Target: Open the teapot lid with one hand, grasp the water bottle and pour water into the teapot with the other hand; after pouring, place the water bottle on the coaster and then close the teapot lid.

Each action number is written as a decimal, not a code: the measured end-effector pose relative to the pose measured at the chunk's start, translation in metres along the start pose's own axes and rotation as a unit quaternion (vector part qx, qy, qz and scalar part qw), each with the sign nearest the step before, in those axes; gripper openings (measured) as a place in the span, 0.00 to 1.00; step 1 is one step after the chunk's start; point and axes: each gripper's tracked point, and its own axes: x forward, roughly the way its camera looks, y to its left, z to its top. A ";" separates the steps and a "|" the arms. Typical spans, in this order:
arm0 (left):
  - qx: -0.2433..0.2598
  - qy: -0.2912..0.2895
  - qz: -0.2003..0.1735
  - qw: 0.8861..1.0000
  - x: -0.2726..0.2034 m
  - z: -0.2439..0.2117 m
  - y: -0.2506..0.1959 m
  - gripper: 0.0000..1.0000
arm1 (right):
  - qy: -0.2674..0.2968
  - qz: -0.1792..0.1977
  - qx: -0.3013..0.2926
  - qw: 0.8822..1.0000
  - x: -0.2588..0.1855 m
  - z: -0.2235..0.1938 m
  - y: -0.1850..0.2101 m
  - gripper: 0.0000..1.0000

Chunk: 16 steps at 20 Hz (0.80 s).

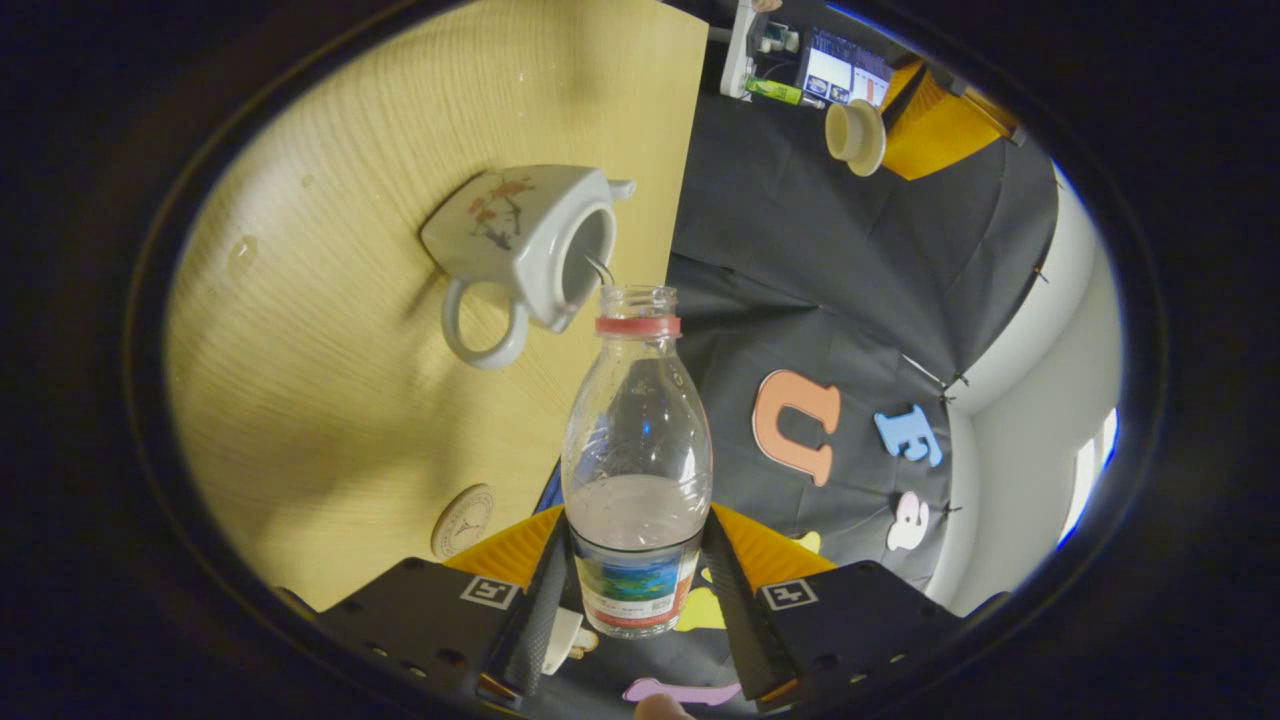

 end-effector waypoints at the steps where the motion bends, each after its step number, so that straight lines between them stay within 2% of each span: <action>1: 0.001 0.000 -0.001 1.000 0.001 0.000 -0.001 0.03 | -0.001 -0.001 -0.003 1.000 0.000 -0.001 0.001 0.73; 16: 0.003 -0.002 0.001 1.000 -0.002 0.003 0.002 0.02 | -0.007 -0.024 -0.059 0.998 -0.003 -0.002 -0.013 0.72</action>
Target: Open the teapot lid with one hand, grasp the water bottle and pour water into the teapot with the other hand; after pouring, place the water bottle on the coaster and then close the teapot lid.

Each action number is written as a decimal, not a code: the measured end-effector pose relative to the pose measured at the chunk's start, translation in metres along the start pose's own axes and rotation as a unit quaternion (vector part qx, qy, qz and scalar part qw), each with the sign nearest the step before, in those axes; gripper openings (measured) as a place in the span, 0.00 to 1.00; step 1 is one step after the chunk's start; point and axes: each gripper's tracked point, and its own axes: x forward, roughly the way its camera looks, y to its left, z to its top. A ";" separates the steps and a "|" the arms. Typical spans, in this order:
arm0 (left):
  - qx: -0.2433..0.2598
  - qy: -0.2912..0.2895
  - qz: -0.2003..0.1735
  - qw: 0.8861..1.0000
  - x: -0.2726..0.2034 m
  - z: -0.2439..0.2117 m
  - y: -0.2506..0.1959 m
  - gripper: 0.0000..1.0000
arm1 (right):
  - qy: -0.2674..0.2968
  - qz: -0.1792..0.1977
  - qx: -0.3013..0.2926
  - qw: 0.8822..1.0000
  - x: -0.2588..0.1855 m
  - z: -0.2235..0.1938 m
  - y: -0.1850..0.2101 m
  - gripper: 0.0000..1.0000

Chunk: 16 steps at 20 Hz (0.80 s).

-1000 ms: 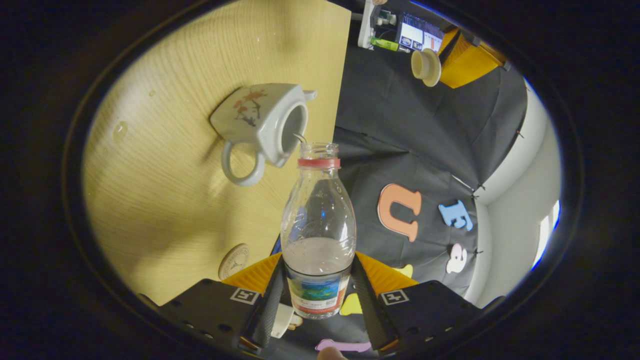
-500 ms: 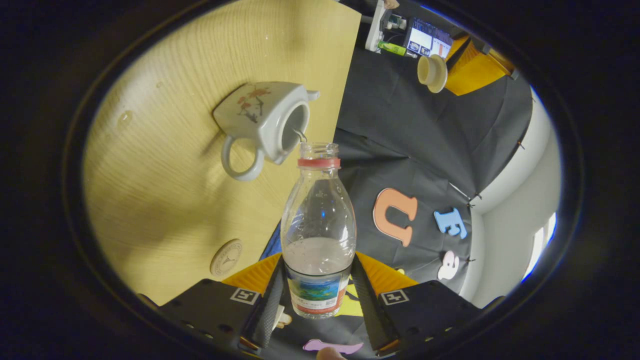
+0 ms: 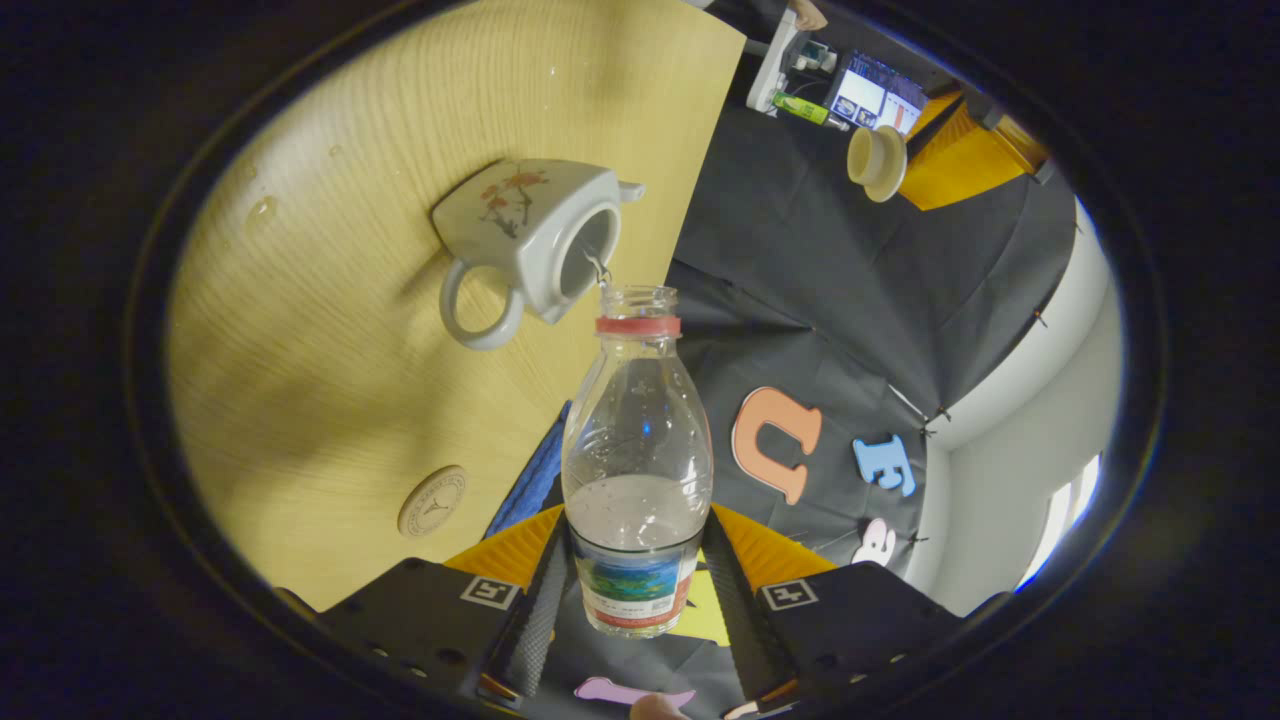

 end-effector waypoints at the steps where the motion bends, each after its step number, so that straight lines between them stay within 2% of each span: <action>1: 0.000 0.000 0.000 1.000 0.000 -0.001 0.001 0.03 | 0.000 -0.002 -0.004 1.000 0.000 0.000 -0.001 0.72; 16: -0.004 0.000 0.004 1.000 -0.001 -0.001 0.007 0.03 | -0.003 -0.020 -0.044 0.999 -0.001 0.003 -0.013 0.72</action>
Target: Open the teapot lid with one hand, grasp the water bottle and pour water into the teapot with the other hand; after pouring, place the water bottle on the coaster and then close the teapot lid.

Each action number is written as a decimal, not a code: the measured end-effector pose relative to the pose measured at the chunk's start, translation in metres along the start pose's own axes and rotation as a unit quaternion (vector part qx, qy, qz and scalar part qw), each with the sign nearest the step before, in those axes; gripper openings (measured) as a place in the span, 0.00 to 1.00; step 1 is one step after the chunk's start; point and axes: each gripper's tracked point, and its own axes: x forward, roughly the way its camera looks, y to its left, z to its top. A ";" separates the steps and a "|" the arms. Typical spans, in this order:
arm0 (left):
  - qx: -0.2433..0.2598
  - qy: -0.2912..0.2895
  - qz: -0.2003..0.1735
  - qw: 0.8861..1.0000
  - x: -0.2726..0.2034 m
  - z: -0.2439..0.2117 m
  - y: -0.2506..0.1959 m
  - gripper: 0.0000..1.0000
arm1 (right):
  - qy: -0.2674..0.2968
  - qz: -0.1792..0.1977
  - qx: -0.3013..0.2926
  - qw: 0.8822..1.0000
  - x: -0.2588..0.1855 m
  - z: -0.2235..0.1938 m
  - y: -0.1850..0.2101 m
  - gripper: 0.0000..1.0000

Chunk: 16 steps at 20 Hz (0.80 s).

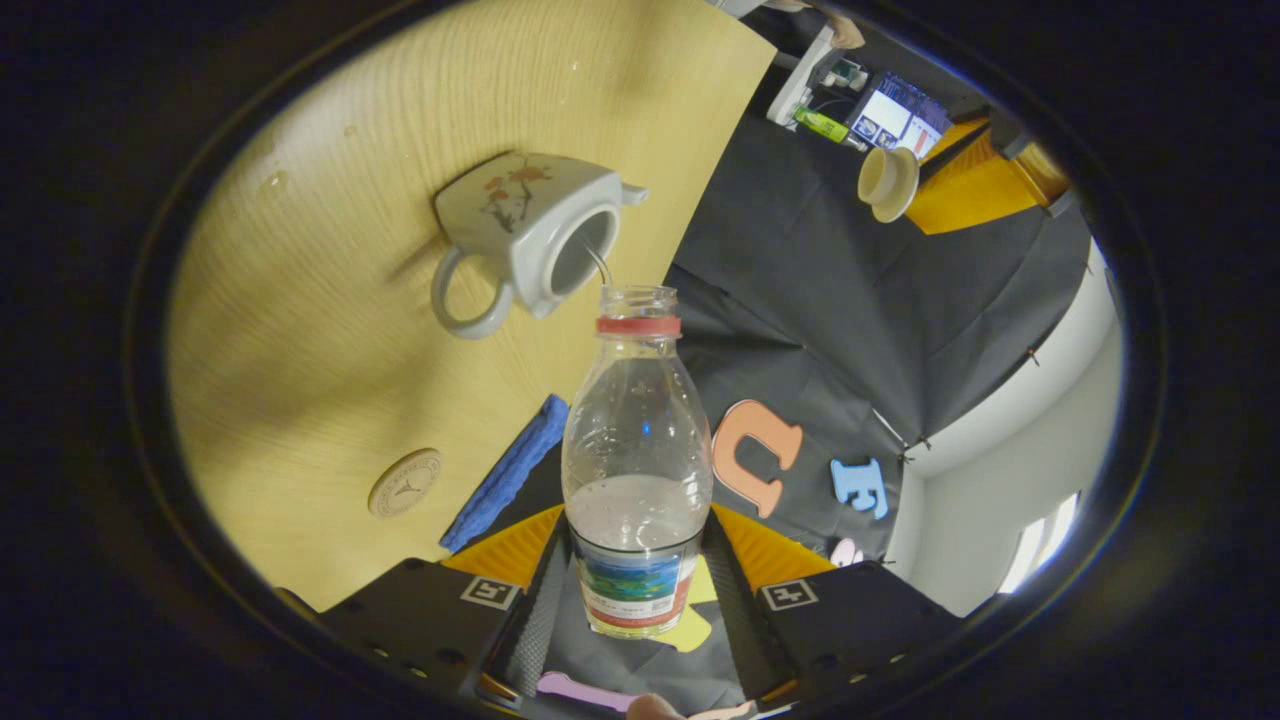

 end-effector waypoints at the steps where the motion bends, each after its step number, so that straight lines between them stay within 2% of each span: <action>1: 0.000 0.000 0.000 1.000 0.000 0.000 0.000 0.03 | 0.000 0.000 -0.001 1.000 0.001 0.000 0.001 0.72; 6: -0.002 0.002 0.005 1.000 0.000 0.000 0.003 0.03 | -0.008 -0.006 0.007 1.000 0.001 0.003 -0.001 0.73; 9: -0.005 -0.002 0.008 1.000 0.000 0.002 0.006 0.03 | -0.014 0.015 0.055 0.998 0.004 0.003 0.013 0.72; 13: -0.014 -0.009 0.024 1.000 -0.004 0.005 0.022 0.02 | -0.008 0.017 0.109 0.994 0.001 0.005 0.024 0.72; 16: -0.021 -0.009 0.025 0.999 -0.003 0.003 0.025 0.03 | -0.015 0.030 0.198 0.980 0.000 0.007 0.032 0.72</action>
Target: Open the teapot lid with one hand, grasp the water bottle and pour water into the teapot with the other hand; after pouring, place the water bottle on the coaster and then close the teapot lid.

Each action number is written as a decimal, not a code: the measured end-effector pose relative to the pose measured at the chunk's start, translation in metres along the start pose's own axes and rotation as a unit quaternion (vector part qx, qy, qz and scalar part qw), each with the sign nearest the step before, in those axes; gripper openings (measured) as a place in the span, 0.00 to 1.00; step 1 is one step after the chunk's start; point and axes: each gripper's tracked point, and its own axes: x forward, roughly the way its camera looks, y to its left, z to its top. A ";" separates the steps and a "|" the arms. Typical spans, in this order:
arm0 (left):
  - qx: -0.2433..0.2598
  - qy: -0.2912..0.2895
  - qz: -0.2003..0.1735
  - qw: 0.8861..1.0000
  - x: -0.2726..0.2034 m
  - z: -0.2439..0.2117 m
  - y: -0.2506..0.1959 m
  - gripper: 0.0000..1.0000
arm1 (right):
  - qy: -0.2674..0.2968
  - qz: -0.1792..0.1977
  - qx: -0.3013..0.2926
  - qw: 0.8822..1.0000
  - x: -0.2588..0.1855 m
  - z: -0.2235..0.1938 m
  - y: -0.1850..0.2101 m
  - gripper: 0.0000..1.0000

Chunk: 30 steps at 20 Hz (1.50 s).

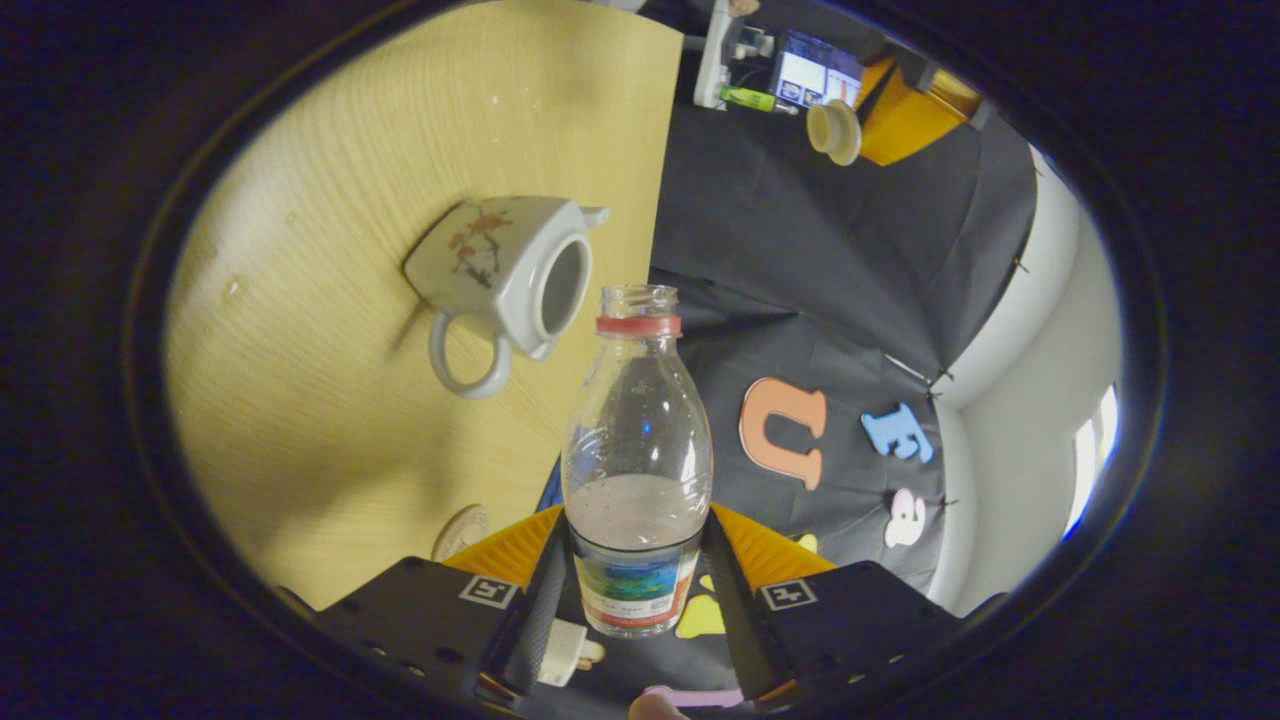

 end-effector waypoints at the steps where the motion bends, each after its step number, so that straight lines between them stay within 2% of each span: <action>1: 0.001 0.004 0.002 1.000 0.001 -0.003 0.002 0.03 | 0.003 0.006 0.039 0.999 -0.001 -0.001 0.003 0.72; 3: 0.003 0.007 0.006 1.000 0.001 -0.005 0.005 0.02 | 0.011 0.026 0.129 0.991 -0.001 -0.005 0.009 0.74; 4: 0.002 0.007 0.007 1.000 0.001 -0.004 0.005 0.03 | 0.014 0.035 0.179 0.983 -0.001 -0.008 0.010 0.72; 6: 0.001 0.005 0.000 1.000 0.001 -0.002 -0.003 0.03 | 0.014 0.040 0.280 0.959 -0.004 -0.011 0.002 0.75; 7: 0.002 0.004 -0.004 1.000 0.002 -0.002 -0.006 0.03 | 0.010 0.037 0.333 0.942 -0.003 -0.012 -0.005 0.72; 9: 0.007 0.005 -0.010 1.000 0.002 -0.002 -0.014 0.03 | 0.007 0.032 0.428 0.903 -0.005 -0.022 -0.020 0.75; 10: 0.010 0.005 -0.012 1.000 0.002 -0.003 -0.018 0.02 | 0.009 0.025 0.473 0.881 -0.006 -0.031 -0.030 0.72; 14: 0.013 0.008 -0.027 1.000 0.005 -0.006 -0.035 0.03 | 0.017 0.013 0.642 0.767 0.005 -0.073 -0.050 0.72; 15: 0.014 0.009 -0.032 0.999 0.004 -0.007 -0.039 0.03 | 0.019 0.011 0.664 0.748 0.011 -0.084 -0.052 0.73; 17: 0.018 0.009 -0.035 0.999 0.004 -0.007 -0.043 0.03 | 0.027 0.013 0.695 0.719 0.025 -0.103 -0.046 0.72; 20: 0.021 0.010 -0.035 0.999 0.005 -0.007 -0.041 0.03 | 0.031 0.020 0.728 0.685 0.044 -0.111 -0.025 0.72; 24: 0.025 0.012 -0.030 0.999 0.005 -0.008 -0.038 0.03 | 0.064 0.037 0.752 0.655 0.062 -0.113 0.013 0.73; 28: 0.023 0.010 -0.023 0.999 0.004 -0.006 -0.032 0.03 | 0.082 0.041 0.760 0.643 0.074 -0.119 0.032 0.72; 30: 0.025 0.012 -0.020 0.999 0.005 -0.008 -0.030 0.03 | 0.089 0.042 0.761 0.642 0.078 -0.122 0.037 0.72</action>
